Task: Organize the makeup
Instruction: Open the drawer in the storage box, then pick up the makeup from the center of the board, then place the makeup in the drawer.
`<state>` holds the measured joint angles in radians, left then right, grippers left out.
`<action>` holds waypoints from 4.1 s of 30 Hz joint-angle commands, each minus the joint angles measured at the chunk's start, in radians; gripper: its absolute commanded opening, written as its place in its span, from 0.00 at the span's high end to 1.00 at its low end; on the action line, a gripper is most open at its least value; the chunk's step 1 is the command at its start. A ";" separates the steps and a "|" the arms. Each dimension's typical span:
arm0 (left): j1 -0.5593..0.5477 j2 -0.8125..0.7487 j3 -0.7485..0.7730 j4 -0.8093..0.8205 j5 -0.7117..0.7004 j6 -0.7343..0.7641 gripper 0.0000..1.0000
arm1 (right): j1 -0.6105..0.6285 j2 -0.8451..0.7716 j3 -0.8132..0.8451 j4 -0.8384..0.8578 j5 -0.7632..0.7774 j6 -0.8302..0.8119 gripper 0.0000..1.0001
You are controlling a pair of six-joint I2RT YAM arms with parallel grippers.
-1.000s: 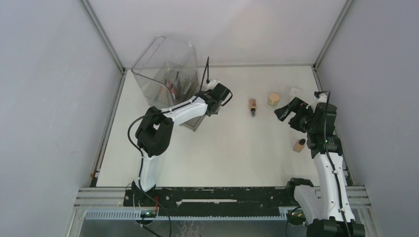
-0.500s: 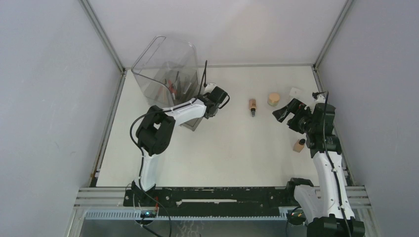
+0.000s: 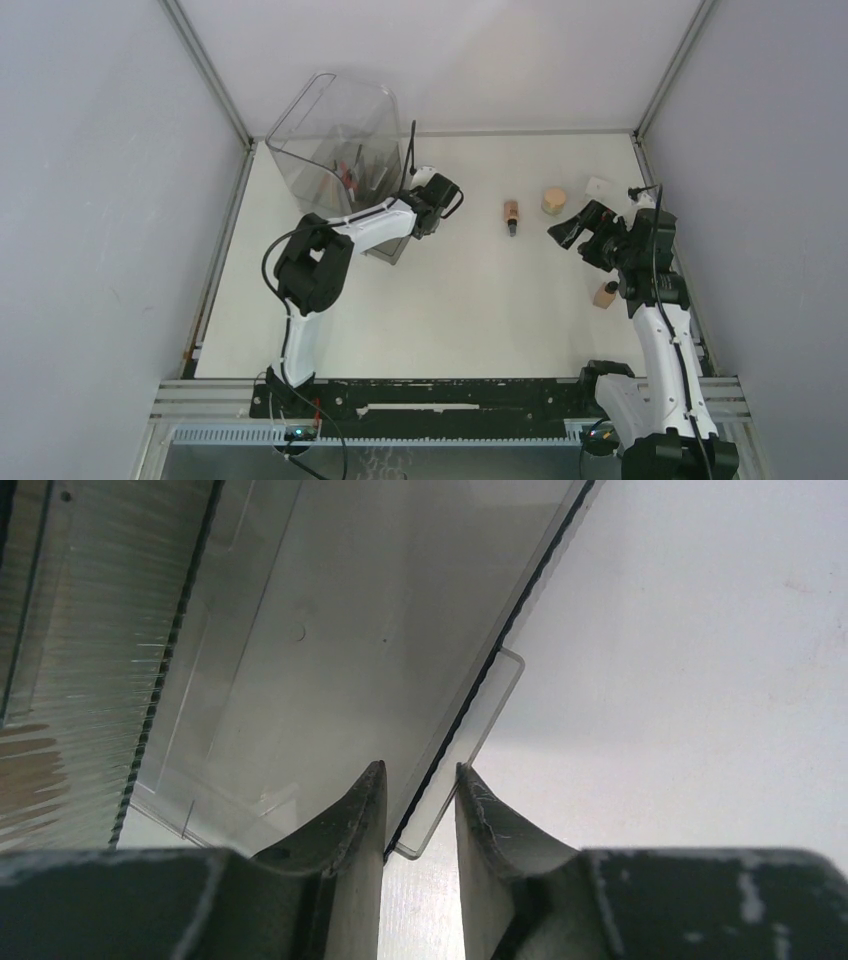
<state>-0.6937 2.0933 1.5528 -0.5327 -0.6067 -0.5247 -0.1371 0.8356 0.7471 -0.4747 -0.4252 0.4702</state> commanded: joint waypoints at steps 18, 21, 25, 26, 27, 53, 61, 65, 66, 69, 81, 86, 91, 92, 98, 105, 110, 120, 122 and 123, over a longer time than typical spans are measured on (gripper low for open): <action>-0.069 -0.182 0.124 -0.037 0.071 0.062 0.40 | 0.127 0.047 0.031 -0.030 0.266 -0.006 0.00; -0.081 -0.241 0.141 -0.043 0.092 0.094 0.34 | 0.176 0.057 0.058 -0.078 0.417 -0.021 0.00; -0.100 -0.320 0.125 -0.029 0.175 0.109 0.30 | 0.203 0.080 0.068 -0.072 0.464 -0.032 0.00; -0.106 -0.345 0.113 -0.014 0.201 0.118 0.29 | 0.210 0.087 0.068 -0.063 0.470 -0.038 0.00; -0.114 -0.370 0.096 0.005 0.230 0.131 0.28 | 0.220 0.099 0.070 -0.058 0.482 -0.050 0.00; -0.141 -1.221 -0.540 0.043 -0.041 0.124 0.15 | 0.416 1.208 0.718 0.056 0.561 -0.195 0.16; -0.141 -1.276 -0.554 0.018 -0.117 0.116 0.14 | 0.405 1.240 0.757 0.064 0.517 -0.205 0.45; -0.141 -1.280 -0.544 0.020 -0.131 0.111 0.14 | 0.405 1.206 0.746 0.064 0.491 -0.214 0.75; -0.141 -1.283 -0.544 0.018 -0.136 0.111 0.14 | 0.409 1.183 0.734 0.068 0.487 -0.212 0.79; -0.141 -1.289 -0.544 0.017 -0.176 0.112 0.14 | 0.420 1.094 0.682 0.091 0.421 -0.188 0.88; -0.097 -1.325 -0.559 -0.057 -0.270 0.001 0.12 | 0.632 0.973 0.624 0.410 0.173 0.219 0.93; -0.093 -1.380 -0.575 -0.101 -0.278 -0.034 0.11 | 0.698 1.173 0.804 0.437 0.131 0.312 0.91; -0.094 -1.424 -0.586 -0.120 -0.286 -0.053 0.10 | 0.741 1.304 0.912 0.455 0.126 0.359 0.68; -0.093 -1.428 -0.588 -0.121 -0.286 -0.055 0.10 | 0.747 1.315 0.926 0.452 0.120 0.358 0.53; -0.092 -1.422 -0.588 -0.112 -0.288 -0.048 0.10 | 0.737 1.227 0.881 0.436 0.115 0.267 0.04; -0.093 -1.391 -0.591 -0.061 -0.264 -0.030 0.09 | 0.614 0.866 0.666 0.247 0.393 -0.030 0.00; -0.092 -1.351 -0.602 -0.007 -0.228 -0.027 0.09 | 0.472 0.730 0.591 0.081 0.692 -0.162 0.00; -0.092 -1.298 -0.578 0.014 -0.192 -0.024 0.09 | 0.210 0.883 0.662 -0.070 0.587 -0.192 0.00; -0.093 -1.304 -0.579 0.013 -0.195 -0.023 0.09 | 0.218 0.939 0.697 -0.089 0.610 -0.223 0.00; -0.092 -1.306 -0.580 0.013 -0.197 -0.022 0.09 | 0.218 0.965 0.711 -0.093 0.613 -0.235 0.00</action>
<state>-0.7910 0.8101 0.9699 -0.5606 -0.8009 -0.5507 0.0544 1.7256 1.3754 -0.4976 0.1825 0.3241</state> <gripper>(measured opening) 0.909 1.000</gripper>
